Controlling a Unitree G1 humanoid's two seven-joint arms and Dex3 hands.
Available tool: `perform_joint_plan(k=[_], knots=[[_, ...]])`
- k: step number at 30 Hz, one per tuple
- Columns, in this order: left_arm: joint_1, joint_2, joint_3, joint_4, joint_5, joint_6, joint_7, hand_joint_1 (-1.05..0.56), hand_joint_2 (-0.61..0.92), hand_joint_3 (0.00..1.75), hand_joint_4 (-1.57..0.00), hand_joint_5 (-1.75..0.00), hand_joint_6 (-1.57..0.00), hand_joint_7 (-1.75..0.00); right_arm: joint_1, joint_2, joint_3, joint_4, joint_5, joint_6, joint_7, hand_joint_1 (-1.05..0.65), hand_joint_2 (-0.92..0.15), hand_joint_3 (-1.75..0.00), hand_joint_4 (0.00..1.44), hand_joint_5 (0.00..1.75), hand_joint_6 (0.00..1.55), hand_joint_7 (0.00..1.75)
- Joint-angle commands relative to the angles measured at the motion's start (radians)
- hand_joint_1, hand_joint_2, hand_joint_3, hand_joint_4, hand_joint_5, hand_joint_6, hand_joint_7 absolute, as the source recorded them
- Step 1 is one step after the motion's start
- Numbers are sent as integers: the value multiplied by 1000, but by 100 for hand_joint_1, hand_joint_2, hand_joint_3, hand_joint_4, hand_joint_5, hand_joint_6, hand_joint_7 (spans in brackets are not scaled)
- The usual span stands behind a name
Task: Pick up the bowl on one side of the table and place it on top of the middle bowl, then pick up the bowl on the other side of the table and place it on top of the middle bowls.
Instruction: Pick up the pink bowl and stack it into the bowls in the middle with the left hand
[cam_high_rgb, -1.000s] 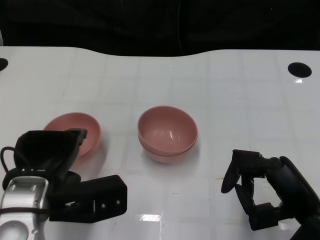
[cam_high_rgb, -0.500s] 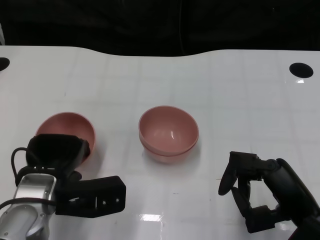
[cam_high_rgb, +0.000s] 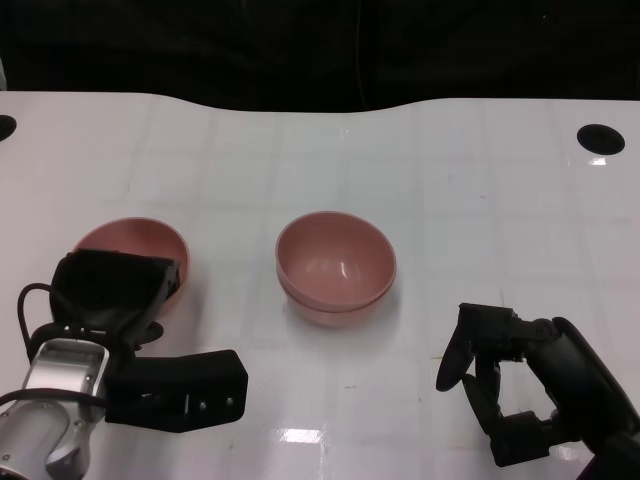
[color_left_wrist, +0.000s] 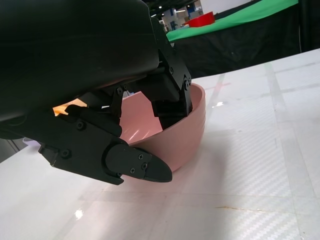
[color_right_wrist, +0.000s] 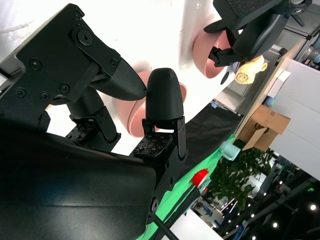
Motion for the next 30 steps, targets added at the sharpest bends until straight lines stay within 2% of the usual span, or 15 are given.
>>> perform_joint_plan(k=[1,2,3,4,5,7,8,15,21,25,28,30], knots=[[-27,43,28,-130,8,19,-11,-29,88,5,-82,-175,-81,-101,5,-3,-4,2,4,-15,1,-10,-26,-154,88,175,80,149],[-32,48,34,-166,8,27,-29,-28,89,3,-83,-175,-80,-107,5,-2,-3,2,5,-15,2,-10,-26,-154,88,175,80,149],[-33,49,38,-188,8,33,-44,-27,89,3,-84,-175,-82,-100,5,-1,-3,1,7,-13,3,-11,-26,-154,88,175,80,149],[-35,50,41,-214,10,43,-63,-28,89,2,-84,-175,-88,-83,5,0,-3,0,6,-11,3,-11,-26,-154,88,175,80,149],[-35,51,44,-236,12,50,-77,-29,89,1,-84,-175,-100,-53,6,0,-3,-1,4,-10,2,-11,-26,-154,88,175,80,149],[-38,54,44,-288,27,67,-104,-30,89,1,-85,-175,-112,-26,7,0,-2,-5,-1,-4,1,-12,-26,-154,88,175,80,149],[-39,56,45,-310,33,70,-111,-31,90,1,-85,-175,-114,-21,7,-1,-2,-6,-4,-3,-1,-12,-26,-154,88,175,80,149],[-57,52,58,-418,28,29,-118,-29,91,2,-89,-175,-122,-13,5,2,-1,-6,-6,-5,-1,-13,-26,-154,89,175,80,149],[-79,47,55,-451,15,-31,-150,-32,91,6,-88,-175,-125,-15,6,2,-1,-5,-4,-4,-1,-11,-26,-155,88,175,80,148],[-106,7,35,-461,-32,-95,-170,-29,87,3,-89,-175,-129,-17,4,1,-2,0,-1,-7,2,-11,-26,-155,88,175,80,148],[-122,-16,17,-447,-41,-129,-176,-30,87,3,-90,-175,-126,-17,3,-1,-1,4,-8,-13,-1,-11,-26,-155,88,175,80,148],[-133,-30,5,-438,-47,-145,-193,-32,89,4,-87,-175,-118,-12,3,-2,0,5,-12,-12,-2,-11,-26,-155,88,175,80,148]])
